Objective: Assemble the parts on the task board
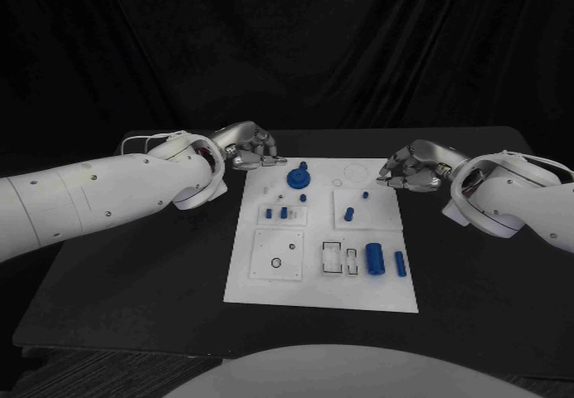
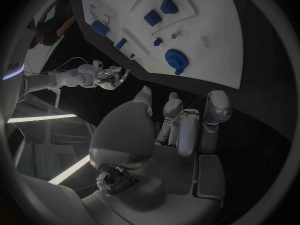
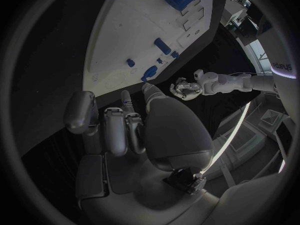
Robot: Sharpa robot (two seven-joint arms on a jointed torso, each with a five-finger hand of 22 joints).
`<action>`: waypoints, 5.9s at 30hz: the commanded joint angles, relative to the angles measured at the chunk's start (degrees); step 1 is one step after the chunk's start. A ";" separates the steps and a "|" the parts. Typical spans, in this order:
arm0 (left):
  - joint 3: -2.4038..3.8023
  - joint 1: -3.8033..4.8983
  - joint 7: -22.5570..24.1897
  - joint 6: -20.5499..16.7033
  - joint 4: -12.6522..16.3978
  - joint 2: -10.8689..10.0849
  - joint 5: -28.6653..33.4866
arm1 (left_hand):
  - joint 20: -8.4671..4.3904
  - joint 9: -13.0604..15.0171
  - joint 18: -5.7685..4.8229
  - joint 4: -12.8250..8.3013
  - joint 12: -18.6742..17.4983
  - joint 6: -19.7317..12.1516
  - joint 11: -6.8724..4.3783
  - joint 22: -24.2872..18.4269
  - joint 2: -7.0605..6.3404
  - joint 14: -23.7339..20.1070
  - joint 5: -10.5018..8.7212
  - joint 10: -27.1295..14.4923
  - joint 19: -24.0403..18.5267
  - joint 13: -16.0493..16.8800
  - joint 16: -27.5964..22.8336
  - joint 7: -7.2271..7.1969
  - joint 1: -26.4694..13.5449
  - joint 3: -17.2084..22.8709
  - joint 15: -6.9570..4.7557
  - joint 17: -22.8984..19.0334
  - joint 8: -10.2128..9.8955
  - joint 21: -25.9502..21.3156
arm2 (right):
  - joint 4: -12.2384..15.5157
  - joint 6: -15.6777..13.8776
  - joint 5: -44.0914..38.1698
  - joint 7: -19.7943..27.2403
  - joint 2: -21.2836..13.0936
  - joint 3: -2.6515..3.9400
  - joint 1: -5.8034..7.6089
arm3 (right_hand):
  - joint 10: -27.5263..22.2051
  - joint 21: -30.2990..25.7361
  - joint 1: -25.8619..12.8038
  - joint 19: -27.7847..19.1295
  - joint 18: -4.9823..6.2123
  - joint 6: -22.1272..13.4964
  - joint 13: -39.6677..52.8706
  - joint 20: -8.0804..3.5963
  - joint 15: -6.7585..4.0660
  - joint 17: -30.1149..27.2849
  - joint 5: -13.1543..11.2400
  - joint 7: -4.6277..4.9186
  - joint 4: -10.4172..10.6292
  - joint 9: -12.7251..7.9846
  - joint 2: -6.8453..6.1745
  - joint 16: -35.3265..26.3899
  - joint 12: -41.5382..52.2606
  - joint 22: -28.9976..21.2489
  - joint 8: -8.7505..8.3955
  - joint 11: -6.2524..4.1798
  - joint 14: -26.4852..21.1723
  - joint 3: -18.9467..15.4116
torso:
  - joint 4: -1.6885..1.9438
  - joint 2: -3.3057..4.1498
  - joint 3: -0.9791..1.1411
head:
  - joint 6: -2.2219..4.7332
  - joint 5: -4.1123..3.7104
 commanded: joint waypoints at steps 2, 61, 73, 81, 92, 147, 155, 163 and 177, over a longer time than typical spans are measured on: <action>0.03 -0.10 15.39 0.36 -2.46 2.07 -13.91 | 1.30 -17.05 1.19 -0.07 -26.35 -0.44 0.31 5.85 -1.14 -24.10 -0.44 -15.80 -4.46 -20.51 -17.28 -0.54 10.79 7.49 0.44 -17.69 -9.73 -3.89 | 0.19 -2.63 -0.08 2.35 -0.06 0.03 -0.12 | 5.95 0.04 0.11 -0.28 1.04 0.64 15.06 0.03 0.36 6.51 0.24 0.08 0.37 -0.01 -0.15 0.03 0.20 6.71 -0.12 0.29 3.87 0.21 | 0.00 0.08 0.04 | 0.00 -0.13; 0.05 -4.53 17.01 5.58 -13.98 13.43 -34.33 | -0.82 -46.51 -0.57 -7.11 -45.76 14.03 -4.99 9.68 -4.91 -6.79 -1.44 2.77 13.16 -43.99 -18.04 -6.17 12.85 15.16 -4.51 -24.87 -8.05 5.66 | 0.49 -2.71 -0.08 3.34 -0.15 0.03 -0.33 | 5.95 -0.12 -0.05 -0.23 1.07 0.86 15.06 0.00 0.32 6.43 0.31 0.01 0.60 -0.03 -0.25 -0.01 0.20 6.68 -0.08 0.27 3.89 0.17 | -0.34 0.61 -0.31 | 0.00 0.28; 0.05 -5.36 18.55 -2.29 -14.33 13.30 -34.33 | -1.47 -46.27 -1.60 -8.81 -46.20 22.07 -4.66 11.06 -4.35 -3.37 1.75 11.39 16.54 -45.46 -18.56 -5.05 13.86 17.07 -5.03 -26.99 -5.72 10.85 | 0.55 -2.78 -0.08 3.41 -0.24 0.03 -0.51 | 5.95 -0.10 -0.01 -0.21 1.06 0.89 15.06 -0.01 0.32 6.38 0.32 0.00 0.59 -0.04 -0.22 -0.04 0.20 6.69 -0.08 0.28 3.88 0.21 | -0.32 0.63 -0.31 | 0.00 0.31; 0.07 -5.15 17.81 -4.84 -11.28 10.07 -34.33 | -1.79 -46.74 -1.75 -9.56 -47.92 23.42 -4.49 11.24 -4.99 -2.36 1.92 13.58 17.07 -46.60 -19.89 -4.72 13.94 17.64 -5.10 -29.04 -6.23 11.61 | 0.61 -2.69 -0.08 3.32 -0.43 0.03 -0.66 | 5.95 -0.21 0.04 -0.23 1.08 0.92 15.06 -0.01 0.32 6.31 0.32 0.00 0.58 -0.04 -0.19 -0.10 0.20 6.66 -0.07 0.28 3.86 0.25 | -0.30 0.62 -0.29 | 0.00 0.21; 0.07 -1.86 16.66 -0.56 -4.99 3.92 -34.38 | -1.83 -48.43 -1.36 -8.60 -52.86 22.28 -4.69 10.66 -5.31 -3.34 -2.56 13.07 15.97 -49.55 -23.14 -5.15 13.65 18.28 -4.97 -33.28 -9.01 9.43 | 0.62 -2.31 -0.08 2.98 -0.67 0.03 -0.69 | 5.95 -0.25 0.06 -0.24 1.09 0.94 15.06 -0.01 0.32 6.25 0.32 0.00 0.57 -0.04 -0.18 -0.15 0.20 6.65 -0.07 0.28 3.85 0.27 | -0.15 0.41 -0.23 | 0.00 0.14; 0.04 -2.50 13.83 5.97 -6.57 4.33 -34.33 | -1.63 -50.31 -1.05 -6.90 -55.84 20.16 -4.42 10.24 -6.06 -5.03 -3.72 12.40 14.90 -51.54 -24.78 -5.03 13.69 18.84 -4.84 -35.68 -9.72 7.52 | 0.41 -1.52 -0.07 2.67 -0.63 0.03 -1.38 | 5.95 -0.43 0.35 -0.26 1.10 1.07 15.06 -0.01 0.32 6.15 0.23 -0.01 0.45 -0.05 -0.19 -0.23 0.20 6.61 -0.04 0.27 3.82 0.41 | -0.37 0.59 -0.31 | 0.00 0.61; 0.04 -2.66 13.88 6.25 -6.50 4.45 -34.33 | -1.63 -50.33 -1.02 -6.88 -55.84 20.20 -4.41 10.21 -6.08 -5.07 -3.73 12.45 14.85 -51.54 -24.80 -5.01 13.68 18.84 -4.83 -35.71 -9.70 7.42 | 0.34 -1.49 -0.07 2.66 -0.58 0.03 -1.50 | 5.95 -0.43 0.35 -0.26 1.10 1.07 15.06 -0.01 0.32 6.15 0.23 -0.01 0.45 -0.05 -0.19 -0.23 0.20 6.61 -0.04 0.27 3.82 0.41 | -0.30 0.61 -0.27 | 0.00 0.56; 0.04 -2.93 13.87 6.86 -6.63 4.64 -34.33 | -1.63 -50.34 -0.98 -6.87 -55.84 20.22 -4.41 10.16 -6.09 -5.22 -3.73 12.49 14.74 -51.55 -25.01 -5.01 13.68 18.84 -4.82 -36.05 -9.69 7.22 | 0.29 -1.42 -0.07 2.64 -0.56 0.03 -1.63 | 5.95 -0.54 0.42 -0.29 1.12 1.08 15.06 -0.01 0.33 6.12 0.22 0.00 0.42 -0.06 -0.18 -0.25 0.20 6.58 -0.05 0.29 3.81 0.46 | -0.24 0.61 -0.27 | 0.00 0.55; 0.03 -3.48 13.63 7.98 -7.21 4.77 -34.33 | -1.62 -50.38 -0.92 -6.86 -55.87 20.26 -4.41 10.07 -6.12 -5.54 -3.73 12.55 14.57 -51.57 -25.36 -5.02 13.69 18.85 -4.79 -36.57 -9.67 6.91 | 0.11 -1.35 -0.07 2.65 -0.50 0.03 -1.86 | 5.95 -0.59 0.50 -0.29 1.13 1.09 15.06 -0.01 0.33 6.09 0.21 0.01 0.39 -0.08 -0.18 -0.27 0.20 6.57 -0.07 0.30 3.80 0.50 | -0.29 0.62 -0.25 | 0.00 0.63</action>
